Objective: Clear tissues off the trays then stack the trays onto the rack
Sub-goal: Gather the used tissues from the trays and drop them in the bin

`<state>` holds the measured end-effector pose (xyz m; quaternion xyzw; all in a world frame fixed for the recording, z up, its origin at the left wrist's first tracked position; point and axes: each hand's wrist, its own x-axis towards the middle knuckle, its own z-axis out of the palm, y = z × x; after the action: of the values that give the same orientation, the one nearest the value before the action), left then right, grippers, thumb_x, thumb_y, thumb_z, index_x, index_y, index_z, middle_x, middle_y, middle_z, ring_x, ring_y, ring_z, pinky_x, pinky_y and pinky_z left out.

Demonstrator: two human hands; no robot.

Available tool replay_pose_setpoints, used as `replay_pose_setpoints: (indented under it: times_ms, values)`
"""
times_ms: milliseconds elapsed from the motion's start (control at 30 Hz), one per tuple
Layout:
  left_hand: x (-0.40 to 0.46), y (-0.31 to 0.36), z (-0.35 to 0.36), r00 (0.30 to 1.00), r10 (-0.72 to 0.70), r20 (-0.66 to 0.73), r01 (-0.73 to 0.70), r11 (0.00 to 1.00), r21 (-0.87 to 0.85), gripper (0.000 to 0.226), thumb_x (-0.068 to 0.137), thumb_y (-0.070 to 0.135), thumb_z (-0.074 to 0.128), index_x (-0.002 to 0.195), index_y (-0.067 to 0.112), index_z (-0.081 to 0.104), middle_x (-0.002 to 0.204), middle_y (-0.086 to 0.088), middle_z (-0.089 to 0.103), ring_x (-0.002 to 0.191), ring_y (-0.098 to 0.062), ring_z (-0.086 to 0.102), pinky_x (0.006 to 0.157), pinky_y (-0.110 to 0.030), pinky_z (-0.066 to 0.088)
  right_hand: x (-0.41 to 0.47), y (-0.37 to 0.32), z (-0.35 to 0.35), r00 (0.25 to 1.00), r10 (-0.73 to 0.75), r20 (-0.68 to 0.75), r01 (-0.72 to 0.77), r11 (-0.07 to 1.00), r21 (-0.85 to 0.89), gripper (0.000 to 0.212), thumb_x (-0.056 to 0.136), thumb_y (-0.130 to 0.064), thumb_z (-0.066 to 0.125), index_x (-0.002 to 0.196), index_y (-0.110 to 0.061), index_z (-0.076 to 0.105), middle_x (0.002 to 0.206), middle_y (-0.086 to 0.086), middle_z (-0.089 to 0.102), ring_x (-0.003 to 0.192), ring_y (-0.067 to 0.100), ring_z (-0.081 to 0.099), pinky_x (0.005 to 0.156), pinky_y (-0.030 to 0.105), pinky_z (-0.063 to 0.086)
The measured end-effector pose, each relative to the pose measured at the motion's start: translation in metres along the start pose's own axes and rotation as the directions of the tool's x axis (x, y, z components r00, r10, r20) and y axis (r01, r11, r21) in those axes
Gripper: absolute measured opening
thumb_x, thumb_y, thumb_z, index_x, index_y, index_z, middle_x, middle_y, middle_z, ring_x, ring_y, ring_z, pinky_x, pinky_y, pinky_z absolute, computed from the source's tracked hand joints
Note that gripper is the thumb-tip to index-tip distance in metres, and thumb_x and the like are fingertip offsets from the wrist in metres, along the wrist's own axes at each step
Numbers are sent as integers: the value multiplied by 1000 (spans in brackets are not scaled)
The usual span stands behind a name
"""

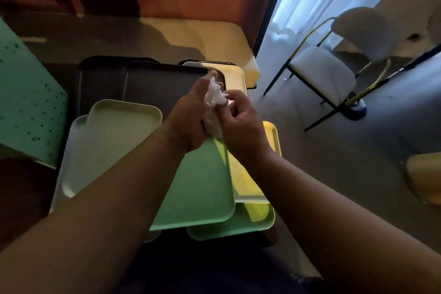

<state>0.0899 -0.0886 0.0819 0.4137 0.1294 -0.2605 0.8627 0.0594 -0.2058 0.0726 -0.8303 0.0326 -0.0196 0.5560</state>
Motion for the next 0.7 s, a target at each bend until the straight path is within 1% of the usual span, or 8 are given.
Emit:
replay_pose_setpoints:
  times_ms: [67, 167, 267, 333, 400, 500, 567, 700]
  values:
    - [-5, -10, 22, 999, -41, 19, 38, 988, 150, 38, 94, 44, 58, 116, 13, 59, 94, -12, 67, 78, -22, 67, 65, -33, 56, -9, 1, -18, 996, -15, -84, 13, 999, -32, 15, 102, -30, 53, 103, -19, 65, 97, 15, 62, 82, 31, 65, 66, 47, 58]
    - [-5, -27, 48, 999, -21, -34, 31, 944, 329, 31, 100, 35, 52, 127, 18, 55, 106, -15, 65, 83, -24, 66, 54, -32, 55, -25, 0, -44, 993, -60, -106, 60, 998, -3, 24, 103, -15, 50, 89, -10, 69, 85, 15, 66, 78, 31, 65, 67, 54, 56]
    - [-2, -41, 76, 998, -25, -57, 46, 910, 412, 22, 103, 34, 47, 119, 21, 56, 110, -16, 66, 96, -28, 68, 70, -41, 60, -48, -2, -68, 973, 95, -209, -46, 972, 230, 19, 102, -17, 53, 110, -20, 71, 106, 16, 70, 95, 31, 69, 73, 40, 62]
    - [-2, -54, 96, 996, -42, -76, 70, 906, 417, 19, 104, 30, 45, 115, 23, 58, 106, -13, 67, 95, -27, 68, 81, -44, 59, -63, 2, -85, 961, 86, -263, 6, 944, 330, 18, 103, -21, 55, 115, -25, 69, 108, 11, 71, 95, 26, 70, 76, 41, 60]
    - [-3, -74, 118, 997, -70, -43, 82, 889, 451, 19, 104, 27, 43, 117, 25, 57, 109, -12, 65, 101, -27, 66, 90, -48, 56, -77, 10, -102, 939, -11, -343, 85, 975, 203, 14, 104, -31, 55, 102, -34, 69, 101, 5, 72, 92, 23, 71, 77, 50, 61]
    - [-13, -111, 155, 987, -154, 42, 118, 881, 457, 23, 104, 26, 43, 121, 24, 58, 115, -11, 65, 106, -25, 64, 93, -44, 54, -94, 29, -133, 834, 2, -552, -16, 1000, -20, 17, 98, -51, 53, 97, -37, 62, 102, -1, 64, 98, 24, 65, 81, 55, 56]
    - [-21, -136, 181, 975, -212, 66, 164, 887, 431, 30, 103, 24, 46, 128, 15, 61, 108, -9, 67, 98, -21, 66, 90, -41, 55, -109, 44, -158, 768, -62, -638, -40, 989, -145, 19, 99, -49, 50, 97, -32, 59, 99, -11, 53, 100, 24, 58, 84, 52, 53]
    - [-35, -189, 229, 922, -353, 157, 272, 881, 387, 30, 101, 32, 53, 117, 12, 68, 113, -16, 71, 108, -26, 68, 99, -42, 52, -143, 90, -217, 696, -137, -704, -34, 974, -223, 18, 103, -39, 47, 94, -25, 55, 94, -10, 49, 93, 25, 54, 75, 47, 47]
